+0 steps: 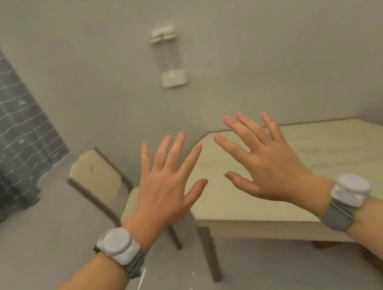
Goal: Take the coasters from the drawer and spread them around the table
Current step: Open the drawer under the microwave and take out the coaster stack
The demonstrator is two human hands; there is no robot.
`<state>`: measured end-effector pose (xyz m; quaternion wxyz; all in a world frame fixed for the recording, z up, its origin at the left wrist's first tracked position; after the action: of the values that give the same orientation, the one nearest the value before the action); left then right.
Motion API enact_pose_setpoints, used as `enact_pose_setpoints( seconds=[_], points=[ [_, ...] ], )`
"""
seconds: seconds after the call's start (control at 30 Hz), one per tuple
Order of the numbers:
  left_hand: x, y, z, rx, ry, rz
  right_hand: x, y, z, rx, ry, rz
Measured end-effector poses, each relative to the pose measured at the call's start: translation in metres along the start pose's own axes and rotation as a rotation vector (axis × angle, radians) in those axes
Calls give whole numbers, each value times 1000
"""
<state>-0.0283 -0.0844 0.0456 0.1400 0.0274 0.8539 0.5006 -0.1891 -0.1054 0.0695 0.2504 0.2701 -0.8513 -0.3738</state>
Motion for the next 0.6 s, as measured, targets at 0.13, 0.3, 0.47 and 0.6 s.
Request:
enact_pose_setpoints(
  seconds=[0.13, 0.3, 0.47, 0.6],
  points=[
    [-90, -30, 86, -69, 183, 12, -99, -73, -36, -80, 30, -232],
    [-203, -65, 206, -152, 384, 88, -252, -152, -88, -166, 60, -517],
    [-335, -85, 336, -152, 657, 155, -424, -209, -147, -230, 147, -688],
    [-424, -89, 442, -71, 918, 233, -542, -252, -182, -331, 181, -817]
  ],
)
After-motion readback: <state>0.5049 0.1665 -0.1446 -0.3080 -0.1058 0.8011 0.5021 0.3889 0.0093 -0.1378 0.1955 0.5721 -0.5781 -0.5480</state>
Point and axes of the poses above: each hand's wrist, its own z-axis away from the middle knuckle, its own y-axis out of the back of the hand, x = y × z, the point moved 10 cm from there along -z, towards the middle knuckle, and after that the axes turned 1 degree about y, right-handed, at the moved point
